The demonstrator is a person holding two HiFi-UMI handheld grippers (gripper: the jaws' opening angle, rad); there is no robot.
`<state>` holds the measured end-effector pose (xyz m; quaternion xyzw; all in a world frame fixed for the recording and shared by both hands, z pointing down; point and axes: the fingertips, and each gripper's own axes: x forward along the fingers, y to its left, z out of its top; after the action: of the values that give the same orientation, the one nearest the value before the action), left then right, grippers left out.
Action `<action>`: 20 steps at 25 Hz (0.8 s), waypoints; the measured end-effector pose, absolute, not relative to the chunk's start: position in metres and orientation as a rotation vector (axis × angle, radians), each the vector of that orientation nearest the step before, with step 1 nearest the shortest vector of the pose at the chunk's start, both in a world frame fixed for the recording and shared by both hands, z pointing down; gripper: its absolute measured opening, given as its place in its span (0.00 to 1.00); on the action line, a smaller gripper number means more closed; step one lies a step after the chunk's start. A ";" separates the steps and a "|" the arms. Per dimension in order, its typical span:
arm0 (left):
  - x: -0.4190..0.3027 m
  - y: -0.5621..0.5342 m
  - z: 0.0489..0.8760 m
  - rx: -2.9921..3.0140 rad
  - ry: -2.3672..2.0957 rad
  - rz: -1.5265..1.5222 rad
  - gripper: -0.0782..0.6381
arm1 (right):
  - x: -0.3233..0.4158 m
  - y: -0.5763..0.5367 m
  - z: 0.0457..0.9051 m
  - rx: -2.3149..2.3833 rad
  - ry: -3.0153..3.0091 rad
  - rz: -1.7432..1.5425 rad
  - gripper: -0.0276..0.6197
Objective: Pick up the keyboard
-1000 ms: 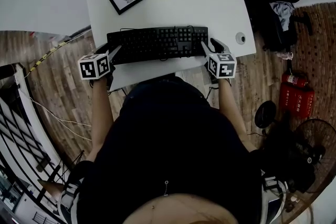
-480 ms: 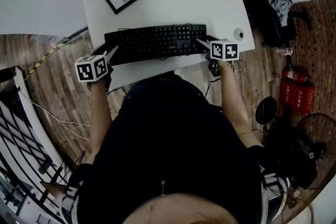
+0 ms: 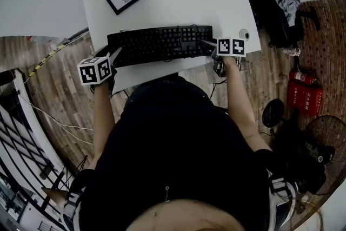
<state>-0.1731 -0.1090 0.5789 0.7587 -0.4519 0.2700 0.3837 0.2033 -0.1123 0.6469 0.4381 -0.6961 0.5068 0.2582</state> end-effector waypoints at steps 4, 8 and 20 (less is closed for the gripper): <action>-0.172 -0.109 0.580 1.923 -1.156 0.699 0.45 | 0.203 -0.112 0.646 1.182 -1.871 1.374 0.46; -0.171 -0.108 0.582 1.910 -1.159 0.715 0.45 | 0.205 -0.111 0.646 1.190 -1.835 1.365 0.46; -0.173 -0.116 0.560 1.964 -1.201 0.683 0.45 | 0.204 -0.119 0.611 1.241 -1.867 1.275 0.46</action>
<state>-0.1734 -0.1161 0.5599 0.7624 -0.4662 0.2654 0.3618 0.2038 -0.1186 0.6114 0.4624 -0.6953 0.4750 0.2775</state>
